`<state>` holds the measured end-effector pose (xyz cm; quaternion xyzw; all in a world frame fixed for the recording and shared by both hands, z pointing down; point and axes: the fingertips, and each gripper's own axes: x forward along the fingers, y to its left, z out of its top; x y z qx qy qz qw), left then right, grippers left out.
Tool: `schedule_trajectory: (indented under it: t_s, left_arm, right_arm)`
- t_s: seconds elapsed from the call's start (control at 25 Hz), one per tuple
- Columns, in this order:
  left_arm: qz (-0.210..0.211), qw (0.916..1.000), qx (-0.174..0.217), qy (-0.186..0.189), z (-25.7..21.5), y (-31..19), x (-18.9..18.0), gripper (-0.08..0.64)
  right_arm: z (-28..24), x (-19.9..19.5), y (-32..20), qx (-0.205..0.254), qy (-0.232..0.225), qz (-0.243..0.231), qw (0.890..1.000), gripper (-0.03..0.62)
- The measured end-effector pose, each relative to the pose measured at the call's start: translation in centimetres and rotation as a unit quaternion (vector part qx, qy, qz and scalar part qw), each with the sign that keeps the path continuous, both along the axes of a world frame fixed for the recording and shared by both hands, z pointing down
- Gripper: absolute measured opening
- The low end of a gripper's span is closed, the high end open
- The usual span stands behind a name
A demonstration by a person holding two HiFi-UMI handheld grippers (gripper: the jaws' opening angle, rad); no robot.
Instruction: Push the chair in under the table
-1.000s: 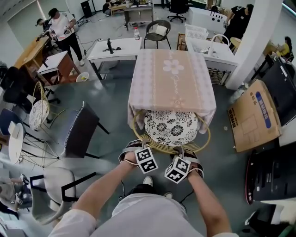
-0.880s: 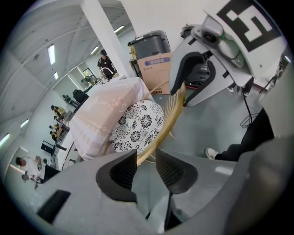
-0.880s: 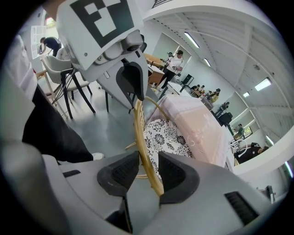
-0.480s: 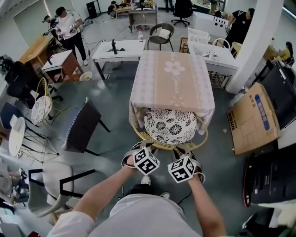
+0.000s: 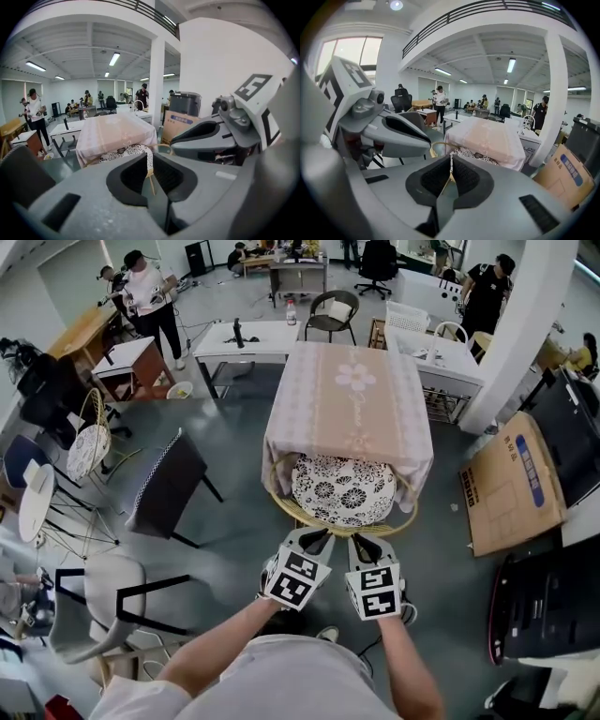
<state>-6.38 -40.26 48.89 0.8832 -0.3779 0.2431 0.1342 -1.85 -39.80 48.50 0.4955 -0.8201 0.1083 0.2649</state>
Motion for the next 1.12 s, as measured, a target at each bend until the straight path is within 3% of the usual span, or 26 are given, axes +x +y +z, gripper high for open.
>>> schedule_trajectory:
  t_s: [0.16,0.44,1.12]
  left_arm:
    - [-0.036,0.9984,0.010,0.042,-1.7,1.3,0.5,0.014]
    - [-0.068,0.9957,0.013,0.062,-2.1,3.5,1.4,0.006]
    - [-0.081,0.9947,0.016,0.062,-2.4,5.1,2.6,0.005]
  right_arm:
    - [-1.7,0.1,1.1,0.008,-0.041,0.002,0.999,0.005]
    - [-3.1,0.4,3.2,0.018,-0.076,-0.010,0.997,0.003]
    - [-3.0,1.1,4.8,0.020,-0.088,-0.017,0.996,0.003]
